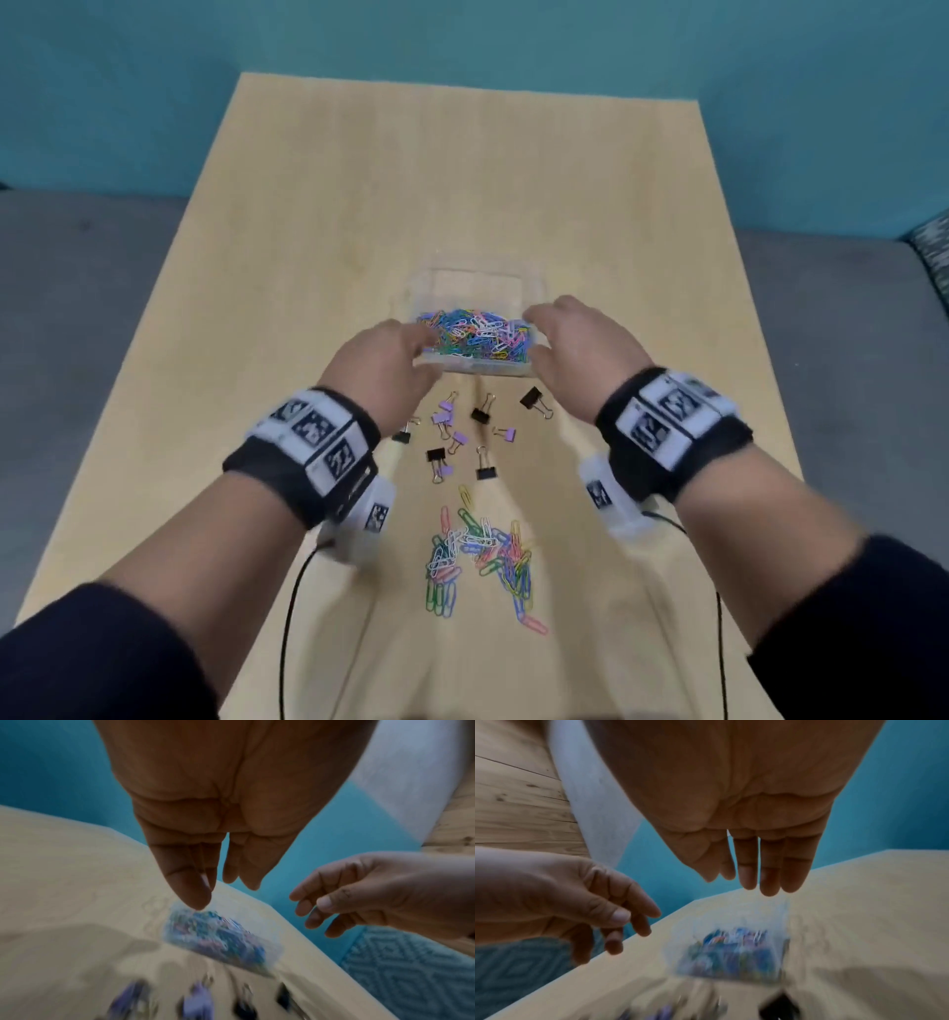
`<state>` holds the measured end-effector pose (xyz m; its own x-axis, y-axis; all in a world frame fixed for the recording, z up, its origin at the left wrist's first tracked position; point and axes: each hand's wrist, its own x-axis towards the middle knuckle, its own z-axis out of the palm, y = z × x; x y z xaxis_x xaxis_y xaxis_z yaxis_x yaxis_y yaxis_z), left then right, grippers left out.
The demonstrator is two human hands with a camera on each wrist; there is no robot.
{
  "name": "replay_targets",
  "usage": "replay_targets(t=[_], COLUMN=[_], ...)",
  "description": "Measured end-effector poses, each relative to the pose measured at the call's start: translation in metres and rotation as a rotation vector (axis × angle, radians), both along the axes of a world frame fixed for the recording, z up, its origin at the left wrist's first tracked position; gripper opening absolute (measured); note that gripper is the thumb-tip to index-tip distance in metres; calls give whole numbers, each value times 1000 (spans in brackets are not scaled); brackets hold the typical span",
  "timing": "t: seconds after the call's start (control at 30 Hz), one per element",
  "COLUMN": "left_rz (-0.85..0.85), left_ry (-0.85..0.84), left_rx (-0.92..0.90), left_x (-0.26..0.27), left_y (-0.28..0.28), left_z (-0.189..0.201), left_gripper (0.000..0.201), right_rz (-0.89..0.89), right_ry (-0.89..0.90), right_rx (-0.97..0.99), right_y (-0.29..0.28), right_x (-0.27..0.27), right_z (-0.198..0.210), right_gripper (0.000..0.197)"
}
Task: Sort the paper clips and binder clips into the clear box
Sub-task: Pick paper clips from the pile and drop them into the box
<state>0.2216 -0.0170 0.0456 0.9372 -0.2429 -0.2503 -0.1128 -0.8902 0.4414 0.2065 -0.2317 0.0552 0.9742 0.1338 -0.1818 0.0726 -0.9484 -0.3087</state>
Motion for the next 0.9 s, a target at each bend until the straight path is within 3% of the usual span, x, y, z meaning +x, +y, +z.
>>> replay_targets(t=[0.13,0.2,0.27,0.33,0.47,0.57,0.67,0.73,0.8,0.9], left_rz=[-144,-272,-323,-405,-507,-529,-345,-200,-195,-177], left_ry=[40,72,57,-49,-157,-134,-75,67,161,143], left_rx=[-81,1,92,92,59,80,-15,-50,5,20], left_x=[-79,-116,-140,-163,-154,-155,-171,-182,-190,-183], left_y=[16,17,15,10,10,19,33,40,39,24], left_z=[-24,-43,-58,-66,-75,-72,-66,-66,-71,-79], left_gripper=[27,31,21,43,49,41,31,59,81,81], right_rz=[236,360,450,487,467,476,310,121,8,1], right_ry=[139,234,254,217,140,116,182,265,324,299], right_rx=[-37,-39,-54,-106,-118,-68,7,44,108,136], right_y=[10,19,25,30,31,22,12,10,16,32], right_x=[-85,-117,-137,-160,-166,-176,-194,-208,-217,-209], right_z=[-23,-35,-49,-56,-68,-69,-62,-62,-66,-74], right_gripper=[33,45,60,76,70,56,52,60,72,72])
